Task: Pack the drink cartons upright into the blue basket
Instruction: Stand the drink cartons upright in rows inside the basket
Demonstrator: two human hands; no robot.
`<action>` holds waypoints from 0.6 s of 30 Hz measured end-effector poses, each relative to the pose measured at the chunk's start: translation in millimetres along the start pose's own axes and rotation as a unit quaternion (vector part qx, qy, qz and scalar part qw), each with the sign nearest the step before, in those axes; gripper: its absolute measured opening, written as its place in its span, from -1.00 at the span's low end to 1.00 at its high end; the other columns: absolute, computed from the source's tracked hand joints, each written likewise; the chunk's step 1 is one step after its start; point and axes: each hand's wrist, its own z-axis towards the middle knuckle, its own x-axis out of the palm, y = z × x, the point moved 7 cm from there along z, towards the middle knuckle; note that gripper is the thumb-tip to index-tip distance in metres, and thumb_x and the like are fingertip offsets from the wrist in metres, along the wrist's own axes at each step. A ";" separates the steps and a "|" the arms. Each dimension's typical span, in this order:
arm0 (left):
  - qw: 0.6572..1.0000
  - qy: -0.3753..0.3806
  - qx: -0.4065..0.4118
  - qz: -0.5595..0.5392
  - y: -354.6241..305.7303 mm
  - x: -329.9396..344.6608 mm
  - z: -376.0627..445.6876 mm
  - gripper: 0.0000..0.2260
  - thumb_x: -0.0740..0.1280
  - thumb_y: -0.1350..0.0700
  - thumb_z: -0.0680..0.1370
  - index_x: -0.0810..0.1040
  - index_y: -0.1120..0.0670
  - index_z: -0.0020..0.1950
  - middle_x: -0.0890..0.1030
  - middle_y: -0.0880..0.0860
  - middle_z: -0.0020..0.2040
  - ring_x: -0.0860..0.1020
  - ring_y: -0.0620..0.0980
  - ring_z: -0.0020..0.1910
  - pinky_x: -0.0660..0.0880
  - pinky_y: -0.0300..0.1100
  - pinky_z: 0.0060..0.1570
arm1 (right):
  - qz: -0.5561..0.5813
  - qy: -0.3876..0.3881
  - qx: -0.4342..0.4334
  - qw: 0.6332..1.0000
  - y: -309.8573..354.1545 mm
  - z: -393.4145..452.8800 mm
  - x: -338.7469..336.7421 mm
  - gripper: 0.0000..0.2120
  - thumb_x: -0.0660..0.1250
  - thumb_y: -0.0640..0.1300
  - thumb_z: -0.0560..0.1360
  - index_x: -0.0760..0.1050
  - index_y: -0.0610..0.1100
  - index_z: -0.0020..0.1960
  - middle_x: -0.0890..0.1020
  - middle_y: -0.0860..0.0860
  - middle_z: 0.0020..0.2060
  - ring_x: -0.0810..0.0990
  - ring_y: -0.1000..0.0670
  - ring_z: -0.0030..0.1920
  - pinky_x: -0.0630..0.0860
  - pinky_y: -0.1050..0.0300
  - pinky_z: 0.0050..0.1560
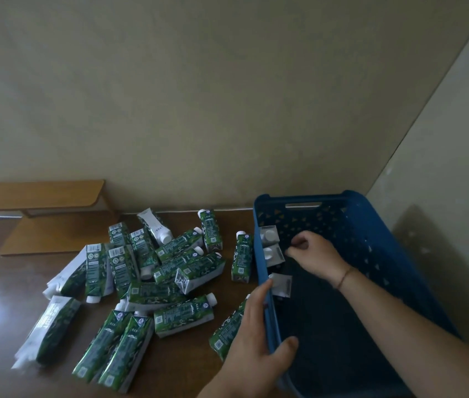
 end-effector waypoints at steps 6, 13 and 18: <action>1.000 -0.004 0.009 0.003 3.8 0.0 1.1 -0.31 0.29 -0.17 0.49 -0.10 -0.54 0.41 0.13 -0.24 0.56 0.13 -0.39 0.48 0.20 -0.21 0.45 | -0.089 0.069 0.029 0.993 2.4 28.5 28.3 -0.70 0.42 0.04 0.45 0.53 -0.17 -0.28 0.54 -0.09 -0.39 0.64 -0.11 -0.30 0.59 0.06 -0.31; 0.999 -0.017 0.036 -0.015 7.3 -0.8 2.2 -0.31 0.30 -0.16 0.49 -0.05 -0.46 0.47 0.18 -0.16 0.55 0.18 -0.22 0.52 0.24 0.01 0.49 | -0.129 0.029 -0.045 0.990 4.8 28.9 25.3 -0.83 0.31 -0.20 0.52 0.66 -0.23 -0.12 0.69 -0.15 -0.18 0.65 -0.08 -0.13 0.57 0.05 -0.09; 0.999 -0.018 0.044 -0.025 9.7 0.2 4.0 -0.30 0.32 -0.15 0.49 -0.02 -0.42 0.49 0.18 -0.11 0.55 0.21 -0.13 0.53 0.26 0.09 0.48 | 0.030 -0.047 -0.116 0.992 2.7 11.7 24.3 -0.80 0.31 -0.32 0.51 0.67 -0.17 0.02 0.68 -0.04 -0.09 0.62 0.02 -0.05 0.49 0.28 -0.10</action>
